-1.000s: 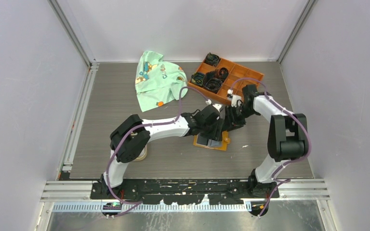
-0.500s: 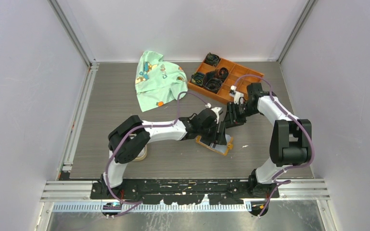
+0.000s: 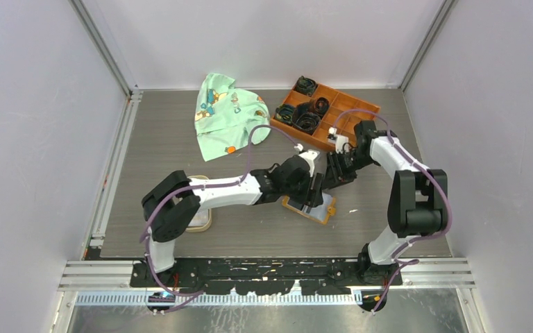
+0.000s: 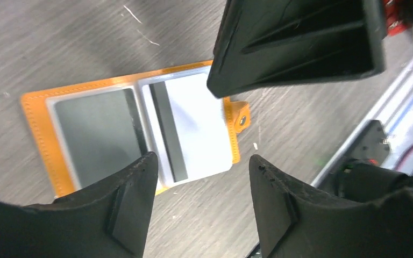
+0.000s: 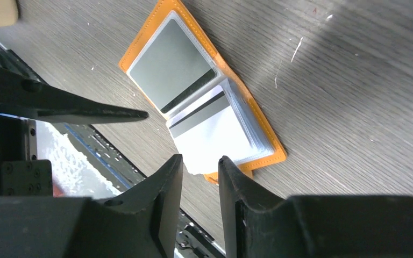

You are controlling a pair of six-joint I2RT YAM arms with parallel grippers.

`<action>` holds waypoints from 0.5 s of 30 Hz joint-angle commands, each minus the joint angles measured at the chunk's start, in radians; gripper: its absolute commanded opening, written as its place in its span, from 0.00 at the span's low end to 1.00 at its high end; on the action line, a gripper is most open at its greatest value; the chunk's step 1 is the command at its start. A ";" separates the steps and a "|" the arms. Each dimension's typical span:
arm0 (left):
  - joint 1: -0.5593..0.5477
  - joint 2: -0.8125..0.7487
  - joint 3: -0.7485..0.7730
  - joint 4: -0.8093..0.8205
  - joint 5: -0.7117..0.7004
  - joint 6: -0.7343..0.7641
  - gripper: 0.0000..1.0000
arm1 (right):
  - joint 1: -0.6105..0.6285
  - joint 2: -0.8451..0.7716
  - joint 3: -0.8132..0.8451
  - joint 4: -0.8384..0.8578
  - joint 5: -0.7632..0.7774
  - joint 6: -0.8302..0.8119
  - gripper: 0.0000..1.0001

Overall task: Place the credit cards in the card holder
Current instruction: Open the card holder at the center of the board.

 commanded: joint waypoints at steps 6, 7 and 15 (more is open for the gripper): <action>-0.114 -0.081 -0.056 0.057 -0.278 0.337 0.78 | -0.004 -0.144 0.008 0.004 0.050 -0.095 0.38; -0.114 -0.066 -0.051 0.073 -0.276 0.342 0.82 | -0.004 -0.143 0.009 0.004 0.052 -0.094 0.38; -0.128 0.049 0.098 -0.071 -0.324 0.306 0.84 | -0.004 -0.129 0.010 0.003 0.067 -0.092 0.38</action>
